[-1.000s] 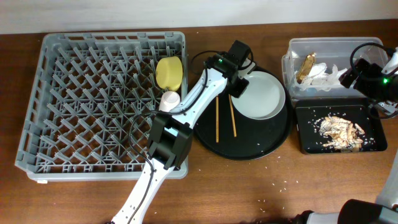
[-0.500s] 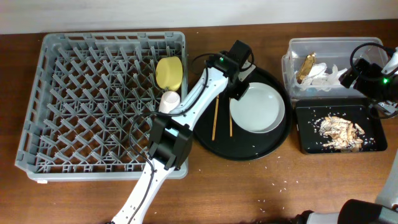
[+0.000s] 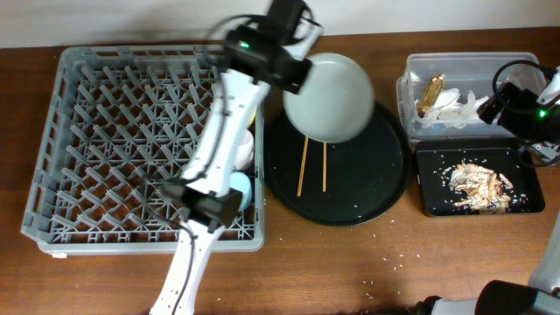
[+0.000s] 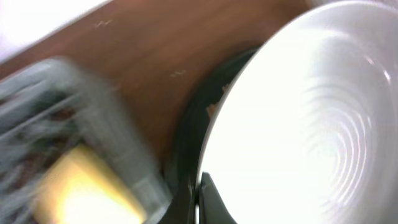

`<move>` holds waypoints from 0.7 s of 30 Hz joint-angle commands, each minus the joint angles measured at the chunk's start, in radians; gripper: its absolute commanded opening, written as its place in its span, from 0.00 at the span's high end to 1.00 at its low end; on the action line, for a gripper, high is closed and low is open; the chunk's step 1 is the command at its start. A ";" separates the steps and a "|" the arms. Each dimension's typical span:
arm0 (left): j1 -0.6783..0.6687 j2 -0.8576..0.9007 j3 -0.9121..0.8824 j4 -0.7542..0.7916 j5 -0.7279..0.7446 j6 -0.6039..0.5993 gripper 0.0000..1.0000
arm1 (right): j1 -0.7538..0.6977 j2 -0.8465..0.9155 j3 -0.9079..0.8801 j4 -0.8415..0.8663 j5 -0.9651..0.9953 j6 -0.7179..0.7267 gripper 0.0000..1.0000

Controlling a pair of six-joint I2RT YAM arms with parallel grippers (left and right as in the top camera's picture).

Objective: Sort waste into correct bins and load items into the dishwasher rack
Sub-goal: 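Lift the white plate with the left gripper and stand it upright in the rack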

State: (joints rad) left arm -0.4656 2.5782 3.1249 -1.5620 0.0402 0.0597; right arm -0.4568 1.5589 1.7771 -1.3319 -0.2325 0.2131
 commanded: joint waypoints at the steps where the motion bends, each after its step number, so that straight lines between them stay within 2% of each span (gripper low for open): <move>1: 0.095 -0.179 0.013 -0.055 -0.176 -0.007 0.99 | -0.002 0.003 -0.005 0.000 0.009 0.004 0.02; 4: 0.158 -0.238 0.013 -0.092 -0.271 -0.006 0.99 | -0.002 0.003 -0.005 0.000 0.009 0.004 0.02; 10: 0.240 -0.235 -0.011 -0.104 -0.644 -0.005 0.99 | -0.002 0.003 -0.005 0.000 0.009 0.004 0.02; 13: 0.240 -0.209 -0.069 -0.077 -0.770 -0.006 0.99 | -0.002 0.003 -0.005 0.000 0.009 0.004 0.01; 21: 0.227 -0.147 -0.261 0.070 -0.937 -0.026 1.00 | -0.002 0.003 -0.005 0.000 0.009 0.004 0.01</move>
State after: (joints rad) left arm -0.2329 2.4001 2.9204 -1.5272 -0.7666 0.0574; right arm -0.4568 1.5589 1.7771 -1.3315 -0.2325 0.2131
